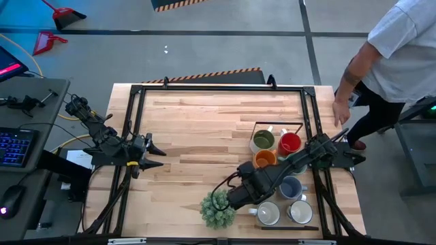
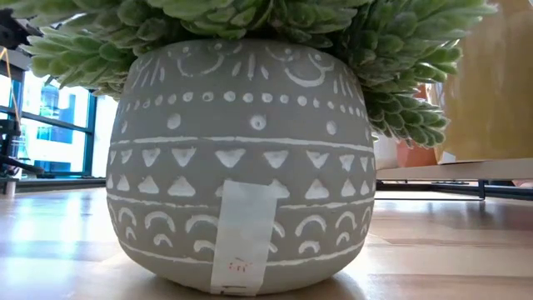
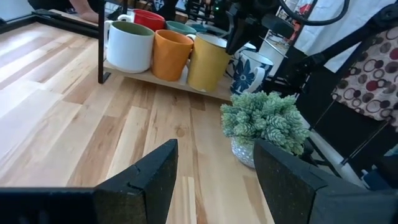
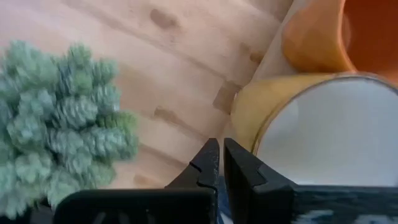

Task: Place coffee mugs
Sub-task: Adjust the mugs on the shelf

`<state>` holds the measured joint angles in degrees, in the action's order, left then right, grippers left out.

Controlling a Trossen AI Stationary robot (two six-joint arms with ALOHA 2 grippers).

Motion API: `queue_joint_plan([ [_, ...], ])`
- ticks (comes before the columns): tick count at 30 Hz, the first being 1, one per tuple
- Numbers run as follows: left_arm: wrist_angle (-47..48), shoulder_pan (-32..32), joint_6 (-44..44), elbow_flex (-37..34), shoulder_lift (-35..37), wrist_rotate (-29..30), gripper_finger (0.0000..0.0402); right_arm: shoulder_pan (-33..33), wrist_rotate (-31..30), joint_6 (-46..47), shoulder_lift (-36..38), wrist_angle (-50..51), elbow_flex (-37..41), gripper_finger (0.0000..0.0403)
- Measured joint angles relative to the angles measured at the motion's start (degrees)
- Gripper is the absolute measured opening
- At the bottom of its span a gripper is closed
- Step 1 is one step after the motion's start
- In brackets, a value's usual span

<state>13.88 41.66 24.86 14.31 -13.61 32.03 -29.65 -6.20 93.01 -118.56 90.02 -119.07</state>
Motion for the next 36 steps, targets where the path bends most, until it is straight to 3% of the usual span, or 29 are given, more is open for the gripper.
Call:
queue_joint_plan([
  [5,0.01,-0.01,0.02,0.00,0.00,-1.01,0.0197,0.00,2.18,-1.55,2.16,-0.02,0.11,0.0000],
  [12,0.01,0.01,0.00,0.00,0.00,-1.51,0.0197,-0.50,-1.02,-1.64,7.76,0.02,0.04,0.0000],
  [15,0.01,-0.01,0.00,0.00,0.01,-1.50,0.0197,-0.88,-4.37,-3.09,8.57,0.02,0.02,0.0000],
  [20,0.01,0.01,0.00,0.00,0.01,-1.48,0.0197,-1.05,-4.76,-6.75,8.60,-0.15,0.62,0.0000],
  [26,0.03,0.01,0.00,0.02,0.02,-1.48,0.0197,-1.51,-5.45,-1.49,15.66,-1.26,10.60,0.0000],
  [36,0.03,0.01,0.00,0.02,0.02,-1.46,0.0197,-2.01,-5.23,-1.96,20.02,-23.41,23.77,0.0000],
])
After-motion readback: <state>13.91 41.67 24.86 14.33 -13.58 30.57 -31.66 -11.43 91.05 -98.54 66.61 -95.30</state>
